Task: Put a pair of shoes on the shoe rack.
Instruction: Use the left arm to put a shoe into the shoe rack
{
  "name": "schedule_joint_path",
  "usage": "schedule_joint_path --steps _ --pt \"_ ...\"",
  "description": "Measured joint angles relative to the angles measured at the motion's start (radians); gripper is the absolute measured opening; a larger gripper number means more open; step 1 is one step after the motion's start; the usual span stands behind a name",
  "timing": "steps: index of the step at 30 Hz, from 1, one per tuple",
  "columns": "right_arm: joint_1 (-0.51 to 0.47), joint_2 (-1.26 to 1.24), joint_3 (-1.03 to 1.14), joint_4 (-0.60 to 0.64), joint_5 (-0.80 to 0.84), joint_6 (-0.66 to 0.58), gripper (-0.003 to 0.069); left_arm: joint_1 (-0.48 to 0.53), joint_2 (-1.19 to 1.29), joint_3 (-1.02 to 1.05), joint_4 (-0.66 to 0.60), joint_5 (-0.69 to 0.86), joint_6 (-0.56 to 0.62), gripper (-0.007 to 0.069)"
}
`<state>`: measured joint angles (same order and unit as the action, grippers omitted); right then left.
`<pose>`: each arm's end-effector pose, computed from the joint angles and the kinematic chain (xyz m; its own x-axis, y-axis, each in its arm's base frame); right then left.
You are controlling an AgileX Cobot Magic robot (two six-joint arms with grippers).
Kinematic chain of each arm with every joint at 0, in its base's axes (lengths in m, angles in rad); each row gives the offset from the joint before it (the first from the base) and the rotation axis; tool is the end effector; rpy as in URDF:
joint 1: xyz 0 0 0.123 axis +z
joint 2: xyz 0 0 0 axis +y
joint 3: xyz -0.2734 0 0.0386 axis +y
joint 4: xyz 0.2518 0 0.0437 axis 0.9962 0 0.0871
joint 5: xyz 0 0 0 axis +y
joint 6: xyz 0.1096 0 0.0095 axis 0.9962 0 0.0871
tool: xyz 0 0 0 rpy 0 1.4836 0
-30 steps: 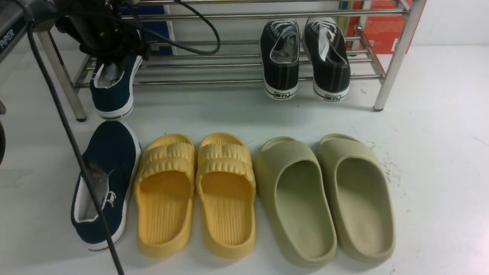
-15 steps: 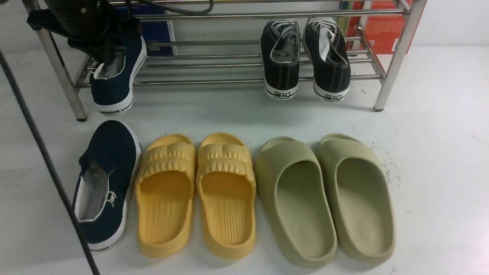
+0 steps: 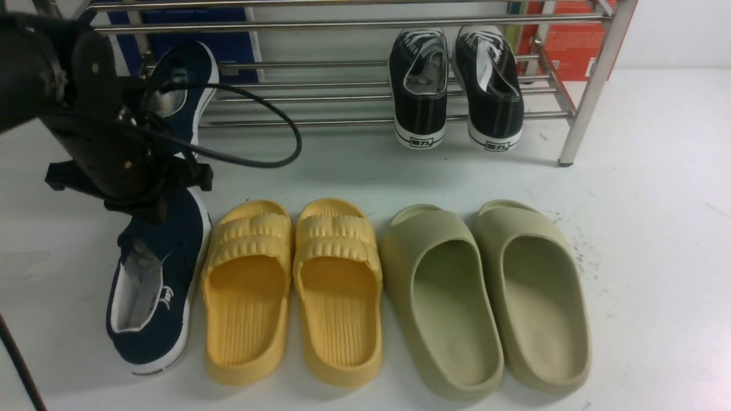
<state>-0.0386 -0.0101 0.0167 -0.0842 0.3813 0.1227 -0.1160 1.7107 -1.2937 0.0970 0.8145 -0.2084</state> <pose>0.0832 -0.0067 0.1684 -0.2915 0.0558 -0.9550 0.0815 0.9961 0.0333 0.3682 -0.0351 0.2265 -0.9065 -0.0362 -0.4207 -0.0421 0.9991 0.0047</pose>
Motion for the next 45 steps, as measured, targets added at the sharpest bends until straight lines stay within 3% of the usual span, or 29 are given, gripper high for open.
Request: schedule_joint_path --steps 6,18,45 --pt "0.0 0.0 0.0 0.0 0.0 0.0 0.0239 0.001 0.064 -0.038 0.061 -0.14 -0.049 -0.0013" --pt "0.0 0.0 0.0 0.0 0.0 0.0 0.0239 0.066 0.23 -0.198 0.077 -0.104 -0.053 -0.0013" --pt "0.0 0.0 0.0 0.0 0.0 0.0 0.0239 0.07 0.234 -0.203 0.033 -0.225 -0.053 -0.0013"
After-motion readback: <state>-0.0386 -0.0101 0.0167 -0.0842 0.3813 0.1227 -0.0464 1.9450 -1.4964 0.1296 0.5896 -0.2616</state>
